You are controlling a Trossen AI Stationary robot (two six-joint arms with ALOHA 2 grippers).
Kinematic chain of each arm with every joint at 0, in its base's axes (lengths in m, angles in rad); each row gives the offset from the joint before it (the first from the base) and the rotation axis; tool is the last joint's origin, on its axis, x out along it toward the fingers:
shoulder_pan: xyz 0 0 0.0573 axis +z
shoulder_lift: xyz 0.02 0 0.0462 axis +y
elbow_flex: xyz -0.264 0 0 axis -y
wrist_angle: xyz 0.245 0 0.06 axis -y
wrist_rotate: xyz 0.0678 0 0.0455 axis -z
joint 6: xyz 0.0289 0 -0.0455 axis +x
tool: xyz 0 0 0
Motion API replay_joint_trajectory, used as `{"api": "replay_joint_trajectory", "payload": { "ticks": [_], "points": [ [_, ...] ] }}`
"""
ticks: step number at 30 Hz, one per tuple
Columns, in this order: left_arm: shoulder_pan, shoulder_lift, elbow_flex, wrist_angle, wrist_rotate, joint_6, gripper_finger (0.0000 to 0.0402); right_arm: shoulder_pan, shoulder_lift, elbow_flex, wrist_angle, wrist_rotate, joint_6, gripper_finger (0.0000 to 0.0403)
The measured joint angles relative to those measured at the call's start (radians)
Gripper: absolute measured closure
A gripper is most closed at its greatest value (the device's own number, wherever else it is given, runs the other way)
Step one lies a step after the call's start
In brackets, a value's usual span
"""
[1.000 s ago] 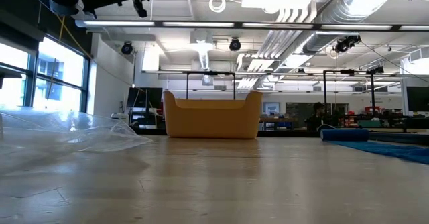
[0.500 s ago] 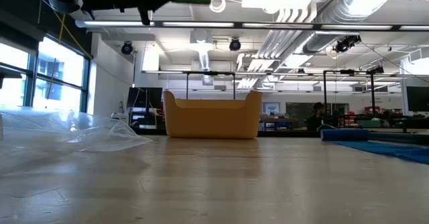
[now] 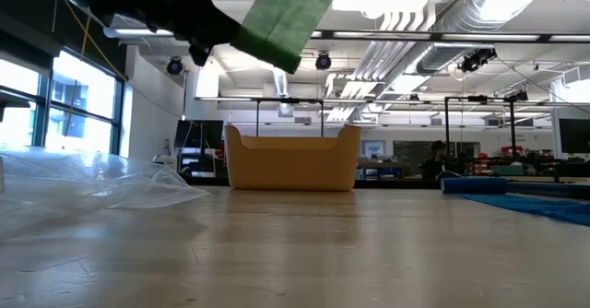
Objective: Roll bandage
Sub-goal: Roll the green bandage
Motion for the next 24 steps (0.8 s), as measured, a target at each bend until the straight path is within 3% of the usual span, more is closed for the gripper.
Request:
{"api": "replay_joint_trajectory", "payload": {
  "ticks": [8,16,24],
  "points": [
    [-0.162,0.000,0.000,-0.056,0.071,-0.124,0.0401,-0.194,-0.011,0.000,-0.241,0.018,0.191,0.0403],
    [-0.315,0.036,0.000,-0.024,0.034,-0.182,0.0401,-0.341,-0.009,0.000,-0.408,0.160,0.297,0.0403],
    [-0.447,0.110,0.000,0.226,0.032,-0.056,0.0401,-0.510,-0.001,0.000,-0.774,0.164,0.542,0.0403]
  ]
}}
